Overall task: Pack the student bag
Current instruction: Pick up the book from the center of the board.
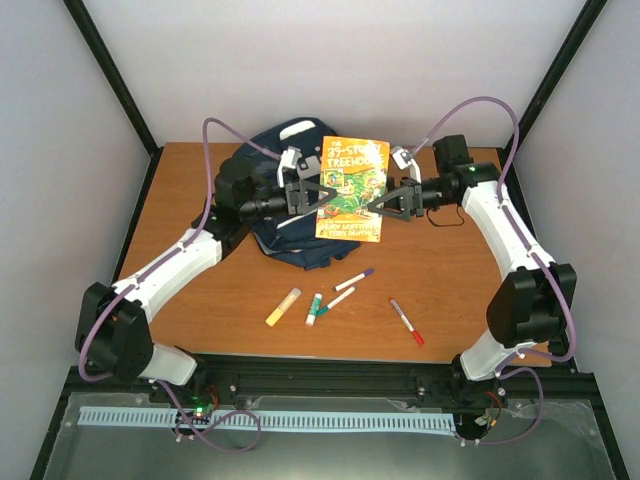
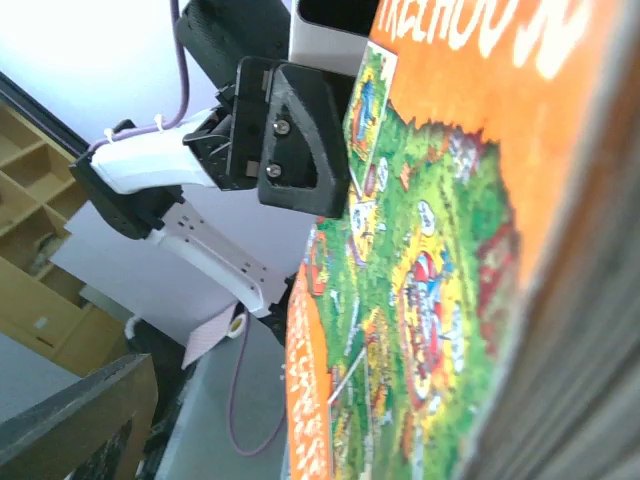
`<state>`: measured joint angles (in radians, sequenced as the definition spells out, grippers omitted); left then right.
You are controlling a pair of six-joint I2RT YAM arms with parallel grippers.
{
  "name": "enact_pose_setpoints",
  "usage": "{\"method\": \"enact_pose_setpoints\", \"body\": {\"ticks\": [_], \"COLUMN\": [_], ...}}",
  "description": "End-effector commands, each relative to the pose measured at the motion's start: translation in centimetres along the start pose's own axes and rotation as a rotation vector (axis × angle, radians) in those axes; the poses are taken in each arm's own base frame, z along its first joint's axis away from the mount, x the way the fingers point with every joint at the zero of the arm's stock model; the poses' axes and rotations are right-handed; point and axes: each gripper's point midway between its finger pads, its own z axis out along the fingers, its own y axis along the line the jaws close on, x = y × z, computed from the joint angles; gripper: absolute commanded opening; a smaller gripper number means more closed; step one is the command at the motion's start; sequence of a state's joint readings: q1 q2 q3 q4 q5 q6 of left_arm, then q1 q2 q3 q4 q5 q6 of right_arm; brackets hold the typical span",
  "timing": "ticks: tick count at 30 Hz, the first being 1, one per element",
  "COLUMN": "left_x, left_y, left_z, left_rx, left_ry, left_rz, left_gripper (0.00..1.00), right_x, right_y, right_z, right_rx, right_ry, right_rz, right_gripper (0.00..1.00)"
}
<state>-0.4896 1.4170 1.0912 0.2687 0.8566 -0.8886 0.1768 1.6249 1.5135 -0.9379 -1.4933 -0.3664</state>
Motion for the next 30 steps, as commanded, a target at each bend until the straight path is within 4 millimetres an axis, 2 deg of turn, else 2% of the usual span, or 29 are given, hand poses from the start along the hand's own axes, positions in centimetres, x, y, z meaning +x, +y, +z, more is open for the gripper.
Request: {"method": "enact_pose_setpoints", "body": {"ticks": [1, 3, 8, 10, 12, 14, 17, 21, 22, 23, 24, 26, 28, 30], "left_x": [-1.2, -1.2, -1.1, -1.0, -1.0, -1.0, -0.8, -0.2, 0.0, 0.2, 0.4, 0.9, 1.5, 2.3], "left_y": [-1.3, -0.4, 0.9, 1.0, 1.3, 1.5, 1.8, 2.8, 3.3, 4.0, 4.7, 6.9, 9.5, 12.4], "left_z": [0.4, 0.4, 0.6, 0.6, 0.6, 0.6, 0.6, 0.5, 0.5, 0.5, 0.4, 0.0, -0.6, -1.6], "left_rx": [-0.003, -0.04, -0.075, -0.076, -0.083, -0.087, -0.089, -0.121, -0.142, -0.17, -0.203, -0.303, -0.431, -0.582], "left_ry": [-0.026, -0.034, -0.039, -0.043, -0.05, -0.053, -0.055, -0.04, -0.034, -0.025, -0.021, -0.008, 0.017, 0.065], "left_rz": [0.102, 0.095, 0.079, 0.073, 0.071, 0.068, 0.061, 0.056, 0.056, 0.057, 0.058, 0.053, 0.044, 0.032], "left_gripper": [0.01, 0.01, 0.01, 0.01, 0.01, 0.01, 0.01, 0.02, 0.07, 0.17, 0.31, 0.52, 0.59, 0.61], "right_x": [-0.6, -0.4, 0.2, 0.2, 0.3, 0.6, 1.2, 1.6, 1.6, 1.5, 1.5, 1.4, 1.4, 2.1], "right_y": [3.0, 2.9, 3.2, 3.2, 2.9, 2.2, -0.3, -3.0, -3.4, -3.7, -4.1, -5.2, -6.7, -9.0], "right_z": [-0.8, -1.1, -1.0, -1.0, -0.9, -0.9, -0.8, -1.3, -1.5, -1.6, -1.8, -2.6, -3.9, -5.7], "right_rx": [-0.16, -0.155, -0.14, -0.128, -0.108, -0.069, 0.058, 0.242, 0.278, 0.309, 0.336, 0.398, 0.469, 0.567], "right_ry": [-0.102, -0.107, -0.099, -0.088, -0.072, -0.049, -0.016, -0.032, -0.035, -0.036, -0.036, -0.04, -0.047, -0.05], "right_rz": [0.038, 0.035, 0.023, 0.019, 0.024, 0.048, 0.091, 0.093, 0.087, 0.077, 0.068, 0.068, 0.07, 0.083], "right_gripper": [0.92, 0.9, 0.75, 0.61, 0.53, 0.45, 0.34, 0.13, 0.07, 0.04, 0.03, 0.03, 0.03, 0.03]}}
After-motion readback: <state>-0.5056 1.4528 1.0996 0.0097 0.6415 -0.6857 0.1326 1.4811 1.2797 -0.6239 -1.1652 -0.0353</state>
